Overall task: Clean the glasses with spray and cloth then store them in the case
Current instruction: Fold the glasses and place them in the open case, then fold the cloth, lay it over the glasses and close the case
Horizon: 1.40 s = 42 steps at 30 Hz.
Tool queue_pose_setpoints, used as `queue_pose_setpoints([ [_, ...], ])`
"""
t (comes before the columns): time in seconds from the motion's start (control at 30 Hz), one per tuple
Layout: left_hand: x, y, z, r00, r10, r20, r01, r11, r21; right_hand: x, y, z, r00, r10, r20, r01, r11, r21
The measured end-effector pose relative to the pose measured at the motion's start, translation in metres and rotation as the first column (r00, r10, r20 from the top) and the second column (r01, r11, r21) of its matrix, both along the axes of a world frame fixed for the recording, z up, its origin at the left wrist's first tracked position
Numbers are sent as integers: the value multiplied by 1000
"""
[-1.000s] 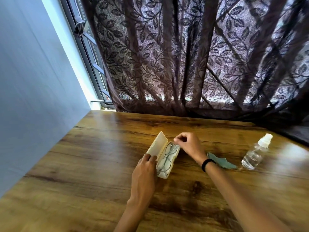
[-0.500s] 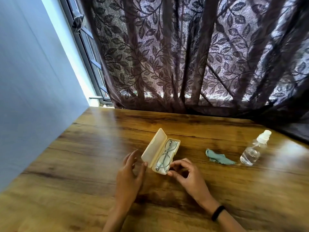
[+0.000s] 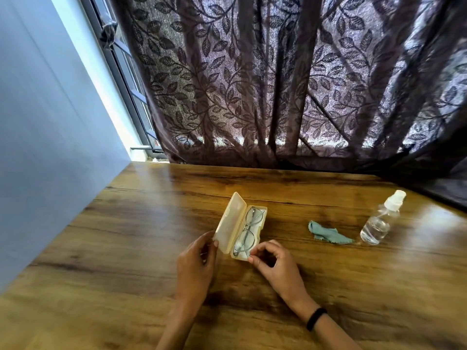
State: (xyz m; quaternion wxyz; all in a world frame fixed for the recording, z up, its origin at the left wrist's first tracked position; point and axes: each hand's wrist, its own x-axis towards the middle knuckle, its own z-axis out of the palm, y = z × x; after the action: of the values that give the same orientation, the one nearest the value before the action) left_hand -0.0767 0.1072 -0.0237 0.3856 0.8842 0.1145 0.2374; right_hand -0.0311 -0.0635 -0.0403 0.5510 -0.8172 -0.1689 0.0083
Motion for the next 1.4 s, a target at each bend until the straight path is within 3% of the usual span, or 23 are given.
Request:
queue_pose_setpoints([
  [0.4,-4,-2,7,997,54,58,-52,998,-43,1,-9,4,1000,0,-11,0,1000,26],
  [0.53,1,-8,22,983,48,179,-64,994,86,7,-28,11,997,-73,9,73,995,66],
  [0.67,21,-27,36,974,-82,212,53,989,138,20,-58,18,976,-214,32,212,975,61],
  [0.8,46,-62,39,952,-285,114,264,949,170,34,-92,21,925,-350,147,362,930,-68],
  [0.97,75,-110,29,862,-498,-96,504,822,266,44,-124,18,862,-377,338,482,816,-320],
  [1.23,104,-154,4,733,-631,-254,680,683,267,47,-143,5,921,-243,305,380,735,-561],
  [1.3,108,-157,-1,706,-655,-268,708,647,282,49,-144,3,920,-241,309,381,733,-563],
  [1.4,109,-158,-2,658,-714,-240,753,624,210,53,-141,12,942,-290,169,334,865,-375],
])
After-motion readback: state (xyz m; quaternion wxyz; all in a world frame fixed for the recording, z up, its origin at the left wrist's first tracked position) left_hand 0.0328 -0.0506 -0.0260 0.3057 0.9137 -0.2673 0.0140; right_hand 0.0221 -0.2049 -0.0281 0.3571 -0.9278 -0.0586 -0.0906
